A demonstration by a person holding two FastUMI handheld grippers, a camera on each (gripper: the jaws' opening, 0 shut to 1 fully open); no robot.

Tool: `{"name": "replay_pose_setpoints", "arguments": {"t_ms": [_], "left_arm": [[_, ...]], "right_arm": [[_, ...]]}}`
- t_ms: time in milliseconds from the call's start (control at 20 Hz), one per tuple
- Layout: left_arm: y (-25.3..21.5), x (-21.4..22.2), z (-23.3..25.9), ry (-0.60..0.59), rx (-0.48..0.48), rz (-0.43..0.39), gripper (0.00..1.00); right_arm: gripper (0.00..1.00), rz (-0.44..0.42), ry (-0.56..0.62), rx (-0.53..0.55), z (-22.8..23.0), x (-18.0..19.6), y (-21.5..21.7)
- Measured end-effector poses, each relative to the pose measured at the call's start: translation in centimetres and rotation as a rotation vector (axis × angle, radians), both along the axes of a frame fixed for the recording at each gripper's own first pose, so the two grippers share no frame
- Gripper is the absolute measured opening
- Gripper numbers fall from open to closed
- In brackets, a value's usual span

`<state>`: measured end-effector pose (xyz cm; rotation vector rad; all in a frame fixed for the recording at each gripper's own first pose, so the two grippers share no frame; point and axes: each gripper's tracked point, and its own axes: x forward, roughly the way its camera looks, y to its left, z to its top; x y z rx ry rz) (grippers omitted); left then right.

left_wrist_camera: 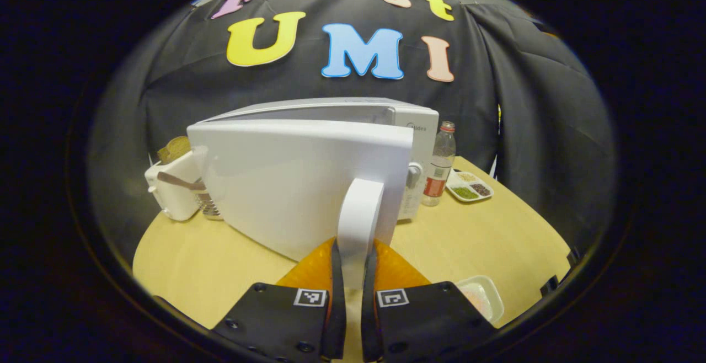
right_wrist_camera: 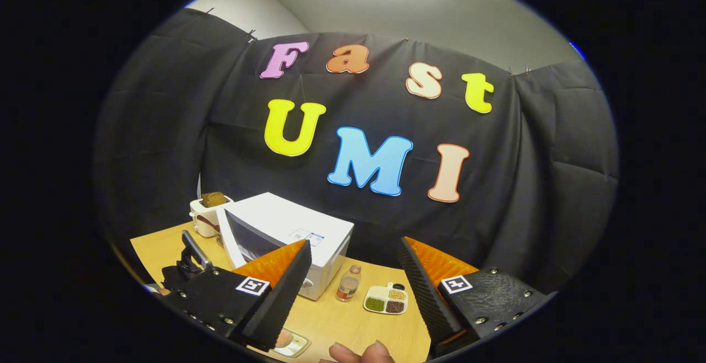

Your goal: Open the microwave oven with the left hand, put the food in, and close the microwave oven.

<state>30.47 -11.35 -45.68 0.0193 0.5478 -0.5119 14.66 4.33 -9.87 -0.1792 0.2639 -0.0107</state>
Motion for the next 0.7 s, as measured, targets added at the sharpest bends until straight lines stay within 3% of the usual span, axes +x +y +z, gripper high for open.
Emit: {"name": "replay_pose_setpoints", "arguments": {"t_ms": [300, 700], "left_arm": [[9.3, -3.6, -0.4, 0.016, 0.019, 0.045, 0.19], [19.9, -4.5, -1.2, 0.033, 0.031, 0.105, 0.20]], "right_arm": [[0.97, 0.002, -0.016, 0.034, 0.0, -0.3, 3.1], [0.97, -0.032, -0.002, 0.038, -1.9, 0.7, 5.7]]}}
